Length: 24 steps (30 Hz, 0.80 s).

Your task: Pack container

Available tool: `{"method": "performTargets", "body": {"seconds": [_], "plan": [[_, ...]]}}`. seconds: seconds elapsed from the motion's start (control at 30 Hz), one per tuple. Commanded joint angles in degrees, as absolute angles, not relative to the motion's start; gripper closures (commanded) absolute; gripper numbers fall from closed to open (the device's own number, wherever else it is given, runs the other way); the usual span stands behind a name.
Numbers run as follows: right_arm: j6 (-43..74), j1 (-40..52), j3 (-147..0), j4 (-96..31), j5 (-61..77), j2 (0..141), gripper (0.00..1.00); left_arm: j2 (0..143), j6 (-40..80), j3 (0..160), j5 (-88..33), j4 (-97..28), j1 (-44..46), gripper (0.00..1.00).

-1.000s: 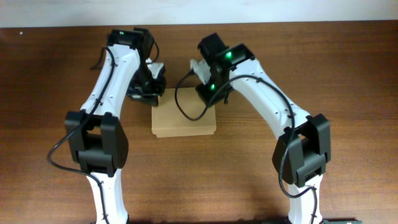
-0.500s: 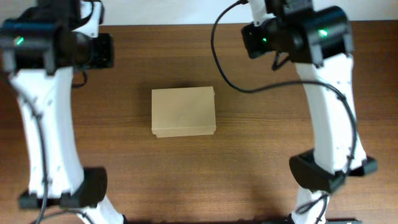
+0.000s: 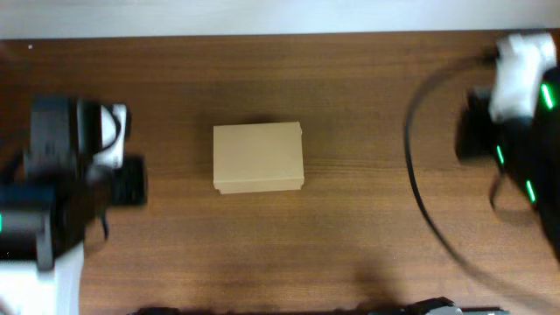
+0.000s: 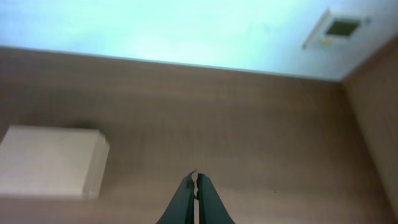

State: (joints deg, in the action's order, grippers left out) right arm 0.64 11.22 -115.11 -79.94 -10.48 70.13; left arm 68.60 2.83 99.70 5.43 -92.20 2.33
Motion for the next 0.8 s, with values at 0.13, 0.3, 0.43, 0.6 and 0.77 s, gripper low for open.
{"method": "performTargets", "body": {"seconds": [0.13, 0.3, 0.43, 0.6, 0.77], "plan": [[7.11, 10.74, -97.84, -91.2, -11.05, 56.97, 0.96, 44.88, 8.36, 82.61, 10.22, -90.08, 1.98, 0.77], [10.07, 10.74, -84.68, -91.24, -10.48, 49.25, 0.96, 37.1, 9.61, 78.11, 10.35, -88.66, 2.35, 0.66], [10.2, 10.74, -74.43, -89.12, -7.7, 44.8, 0.96, 36.4, 10.33, 75.99, 10.35, -88.42, 4.71, 0.6], [10.2, 10.81, -70.83, -87.72, -7.6, 43.59, 0.53, 36.4, 10.26, 72.75, 11.88, -87.85, 7.01, 0.0], [10.2, 10.81, -70.83, -87.66, -7.55, 43.59, 0.01, 36.4, 10.26, 71.59, 12.05, -87.88, 6.98, 0.0]]}}
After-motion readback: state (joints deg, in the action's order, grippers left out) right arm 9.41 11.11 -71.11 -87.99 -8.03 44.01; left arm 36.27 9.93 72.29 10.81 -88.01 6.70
